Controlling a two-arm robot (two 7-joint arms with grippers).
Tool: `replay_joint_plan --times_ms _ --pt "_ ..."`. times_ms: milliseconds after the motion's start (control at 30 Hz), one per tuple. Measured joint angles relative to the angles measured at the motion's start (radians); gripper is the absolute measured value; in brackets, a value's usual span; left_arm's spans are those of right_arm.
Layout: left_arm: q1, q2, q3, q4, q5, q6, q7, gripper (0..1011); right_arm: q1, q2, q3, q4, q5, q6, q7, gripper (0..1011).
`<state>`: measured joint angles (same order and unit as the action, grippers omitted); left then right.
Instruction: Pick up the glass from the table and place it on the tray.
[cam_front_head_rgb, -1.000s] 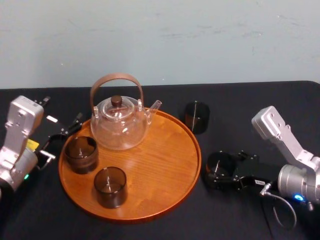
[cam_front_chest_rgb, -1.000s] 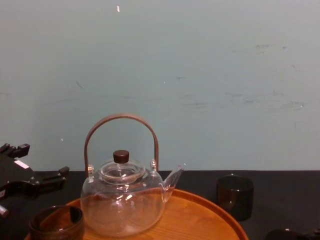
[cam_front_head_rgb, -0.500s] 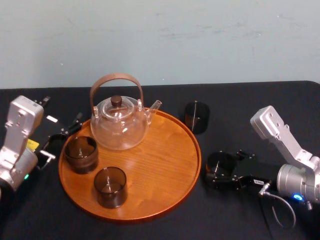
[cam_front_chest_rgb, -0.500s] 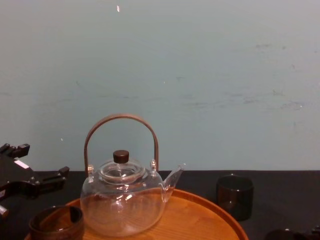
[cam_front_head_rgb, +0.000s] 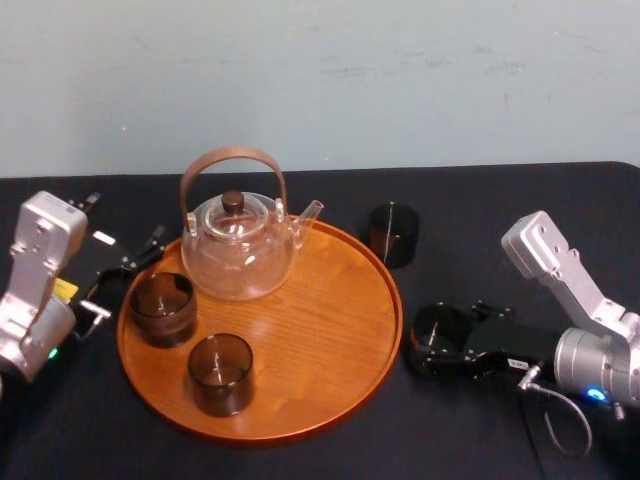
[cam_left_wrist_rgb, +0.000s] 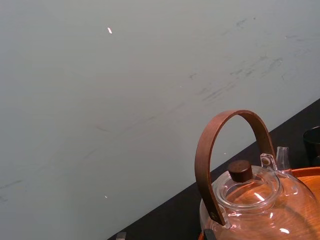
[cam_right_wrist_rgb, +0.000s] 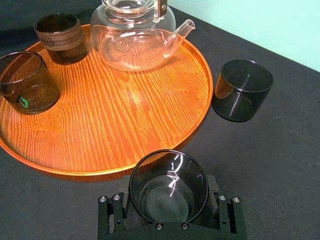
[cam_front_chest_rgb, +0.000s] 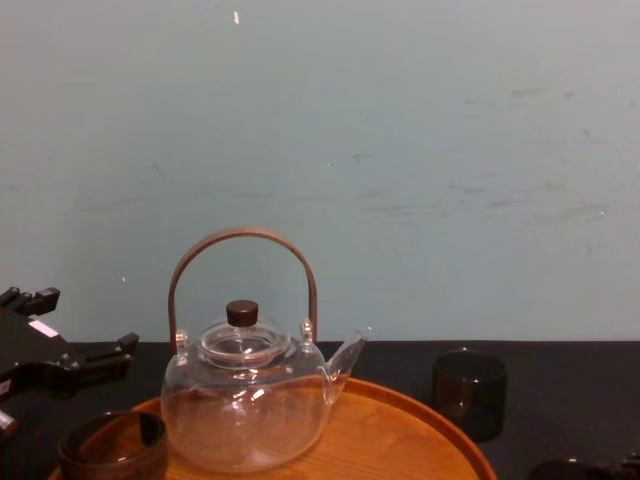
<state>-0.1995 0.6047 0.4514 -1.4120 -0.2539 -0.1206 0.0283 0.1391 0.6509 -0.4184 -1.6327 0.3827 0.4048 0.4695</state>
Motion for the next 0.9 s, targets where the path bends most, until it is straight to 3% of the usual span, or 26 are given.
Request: replay_joint_plan --times_ms 400,900 --pt "0.000 0.000 0.000 0.000 0.000 0.000 0.000 1001 -0.001 0.000 0.002 0.000 0.001 0.000 0.000 903" --pt "0.000 0.000 0.000 0.000 0.000 0.000 0.000 1001 -0.021 0.024 0.054 -0.050 0.040 -0.092 0.006 903"
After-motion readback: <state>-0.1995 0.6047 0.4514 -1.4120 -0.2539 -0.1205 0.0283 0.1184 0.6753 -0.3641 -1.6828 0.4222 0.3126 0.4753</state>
